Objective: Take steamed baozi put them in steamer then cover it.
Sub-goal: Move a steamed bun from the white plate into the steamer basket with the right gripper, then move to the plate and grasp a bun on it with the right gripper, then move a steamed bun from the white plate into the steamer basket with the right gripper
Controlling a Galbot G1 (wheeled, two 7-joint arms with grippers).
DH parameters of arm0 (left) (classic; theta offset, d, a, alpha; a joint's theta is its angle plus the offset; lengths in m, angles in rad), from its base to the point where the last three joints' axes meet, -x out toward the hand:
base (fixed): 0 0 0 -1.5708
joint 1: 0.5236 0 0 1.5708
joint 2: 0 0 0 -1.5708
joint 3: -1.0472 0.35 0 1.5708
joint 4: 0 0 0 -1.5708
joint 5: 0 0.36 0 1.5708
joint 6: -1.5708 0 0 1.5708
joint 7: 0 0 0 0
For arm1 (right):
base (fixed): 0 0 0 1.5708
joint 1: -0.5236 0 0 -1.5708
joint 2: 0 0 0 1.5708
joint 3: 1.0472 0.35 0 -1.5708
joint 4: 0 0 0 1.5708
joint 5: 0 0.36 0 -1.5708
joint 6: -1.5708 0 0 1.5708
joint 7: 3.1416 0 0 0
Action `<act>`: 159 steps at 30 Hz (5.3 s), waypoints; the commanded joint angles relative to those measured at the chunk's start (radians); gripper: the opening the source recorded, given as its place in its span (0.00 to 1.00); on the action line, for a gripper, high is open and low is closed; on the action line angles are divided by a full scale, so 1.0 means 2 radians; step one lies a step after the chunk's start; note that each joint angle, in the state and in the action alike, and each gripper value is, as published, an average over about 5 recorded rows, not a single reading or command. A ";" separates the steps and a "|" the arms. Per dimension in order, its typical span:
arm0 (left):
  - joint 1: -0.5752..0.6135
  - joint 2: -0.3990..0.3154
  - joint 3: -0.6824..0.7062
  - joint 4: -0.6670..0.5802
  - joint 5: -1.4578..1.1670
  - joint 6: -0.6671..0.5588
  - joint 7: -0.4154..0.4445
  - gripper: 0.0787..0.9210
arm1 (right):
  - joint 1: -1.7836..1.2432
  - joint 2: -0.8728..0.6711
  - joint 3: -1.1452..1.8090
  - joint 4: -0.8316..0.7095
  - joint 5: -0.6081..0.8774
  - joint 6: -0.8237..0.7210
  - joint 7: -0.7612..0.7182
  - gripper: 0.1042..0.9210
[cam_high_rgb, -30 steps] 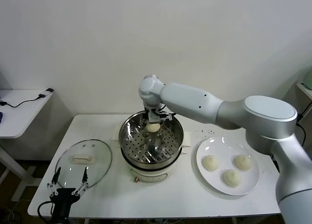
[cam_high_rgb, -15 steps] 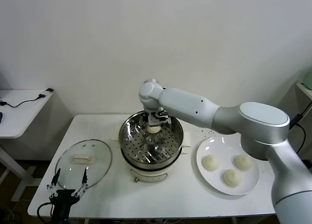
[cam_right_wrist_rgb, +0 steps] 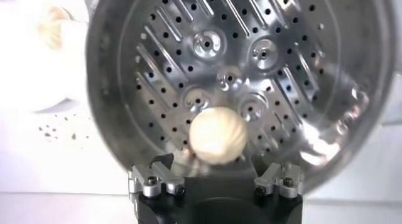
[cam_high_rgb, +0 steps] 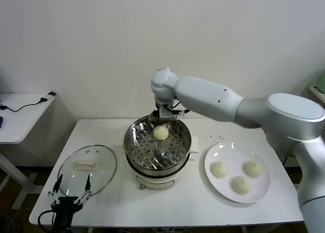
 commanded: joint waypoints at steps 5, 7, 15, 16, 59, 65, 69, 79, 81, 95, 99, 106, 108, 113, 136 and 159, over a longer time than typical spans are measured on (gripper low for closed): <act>0.000 0.002 0.002 -0.004 0.000 0.001 0.001 0.88 | 0.157 -0.169 -0.165 0.083 0.328 -0.241 0.078 0.88; -0.001 0.002 0.002 -0.005 0.000 0.002 0.001 0.88 | 0.156 -0.200 -0.166 0.095 0.343 -0.296 0.070 0.88; -0.001 0.002 0.003 -0.007 0.000 0.002 0.001 0.88 | 0.093 -0.313 -0.165 0.148 0.387 -0.441 0.087 0.88; 0.000 0.003 0.002 -0.007 0.000 0.001 0.001 0.88 | 0.080 -0.322 -0.161 0.153 0.387 -0.447 0.087 0.88; 0.007 -0.002 -0.003 -0.005 0.003 0.000 0.000 0.88 | -0.236 -0.244 0.032 0.033 0.223 -0.430 0.087 0.84; 0.007 -0.002 -0.002 -0.004 0.003 0.000 0.000 0.88 | -0.230 -0.244 0.025 0.031 0.226 -0.427 0.084 0.75; 0.007 -0.002 -0.002 -0.003 0.002 -0.001 0.000 0.88 | -0.226 -0.245 0.021 0.031 0.229 -0.427 0.084 0.73; 0.007 -0.002 -0.001 -0.005 0.002 -0.002 0.002 0.88 | -0.188 -0.266 0.002 0.048 0.261 -0.427 0.087 0.72; 0.006 -0.001 0.000 -0.004 0.001 -0.002 0.001 0.88 | -0.160 -0.273 -0.012 0.055 0.279 -0.427 0.088 0.72; -0.001 -0.001 0.011 -0.005 0.001 0.001 0.002 0.88 | 0.198 -0.198 -0.244 0.055 0.504 -0.412 0.074 0.72; 0.000 0.001 0.014 -0.004 0.002 -0.001 0.002 0.88 | 0.220 -0.146 -0.248 0.051 0.551 -0.420 0.078 0.72; -0.002 0.004 0.013 0.002 0.012 -0.010 0.004 0.88 | 0.161 -0.047 -0.198 0.035 0.575 -0.445 0.103 0.72; -0.001 0.005 0.013 0.000 0.012 -0.008 0.003 0.88 | 0.138 -0.017 -0.183 0.027 0.574 -0.453 0.111 0.72; 0.002 0.009 0.011 -0.005 0.011 -0.002 0.002 0.88 | 0.096 0.037 -0.168 0.012 0.574 -0.465 0.127 0.72; 0.006 0.011 0.007 -0.004 0.005 -0.004 0.002 0.88 | -0.017 0.107 -0.158 -0.038 0.544 -0.480 0.151 0.72; 0.002 0.011 0.011 -0.004 0.008 0.000 0.001 0.88 | 0.104 -0.058 -0.153 0.088 0.524 -0.465 0.120 0.88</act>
